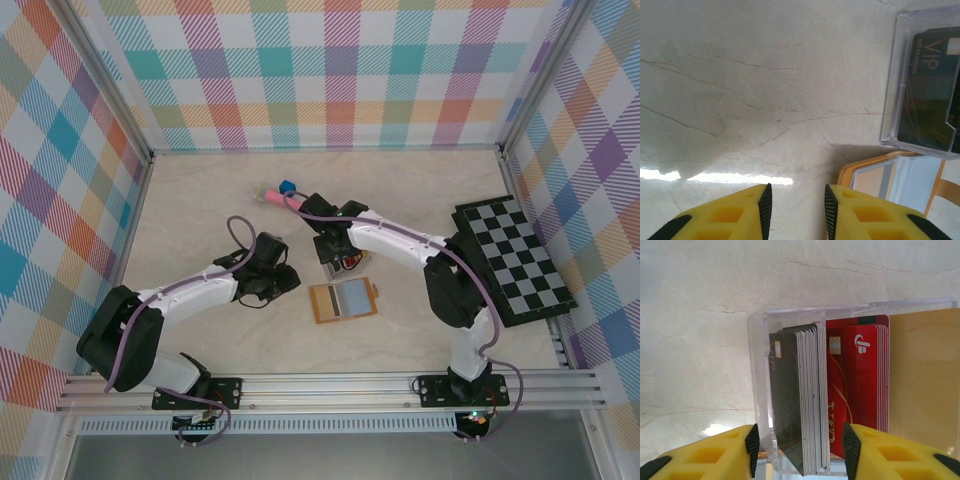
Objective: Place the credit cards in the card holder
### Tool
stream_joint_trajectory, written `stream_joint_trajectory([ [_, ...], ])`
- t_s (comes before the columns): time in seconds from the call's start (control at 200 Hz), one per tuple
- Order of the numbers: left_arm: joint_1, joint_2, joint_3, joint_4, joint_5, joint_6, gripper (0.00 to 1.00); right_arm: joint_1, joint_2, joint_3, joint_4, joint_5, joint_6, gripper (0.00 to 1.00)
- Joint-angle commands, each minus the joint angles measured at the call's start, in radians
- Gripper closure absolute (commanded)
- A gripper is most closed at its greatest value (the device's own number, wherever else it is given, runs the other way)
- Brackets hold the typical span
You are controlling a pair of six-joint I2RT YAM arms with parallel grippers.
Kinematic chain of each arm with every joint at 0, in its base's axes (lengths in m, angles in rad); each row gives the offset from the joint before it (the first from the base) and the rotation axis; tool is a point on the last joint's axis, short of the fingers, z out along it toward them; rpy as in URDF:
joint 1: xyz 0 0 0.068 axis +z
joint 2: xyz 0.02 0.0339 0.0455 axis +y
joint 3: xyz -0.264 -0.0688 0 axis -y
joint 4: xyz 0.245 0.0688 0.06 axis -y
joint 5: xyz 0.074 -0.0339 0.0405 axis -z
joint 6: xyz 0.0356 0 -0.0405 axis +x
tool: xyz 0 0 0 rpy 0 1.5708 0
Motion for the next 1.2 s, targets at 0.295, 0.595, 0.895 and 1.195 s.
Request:
stream_joint_trajectory([
  [0.295, 0.061, -0.076, -0.062, 0.010, 0.009, 0.000, 0.61, 0.009, 0.126, 0.123, -0.102, 0.060, -0.062, 0.56],
  [0.595, 0.067, -0.078, -0.067, 0.011, 0.010, 0.004, 0.61, 0.016, 0.151, 0.163, -0.173, 0.191, -0.055, 0.61],
  [0.895, 0.068, -0.074, -0.066, 0.011, 0.016, 0.003, 0.61, 0.016, 0.131, 0.158, -0.170, 0.206, -0.073, 0.74],
  [1.195, 0.068, -0.074, -0.066, 0.009, 0.020, 0.003, 0.62, 0.016, 0.116, 0.155, -0.173, 0.214, -0.084, 0.84],
])
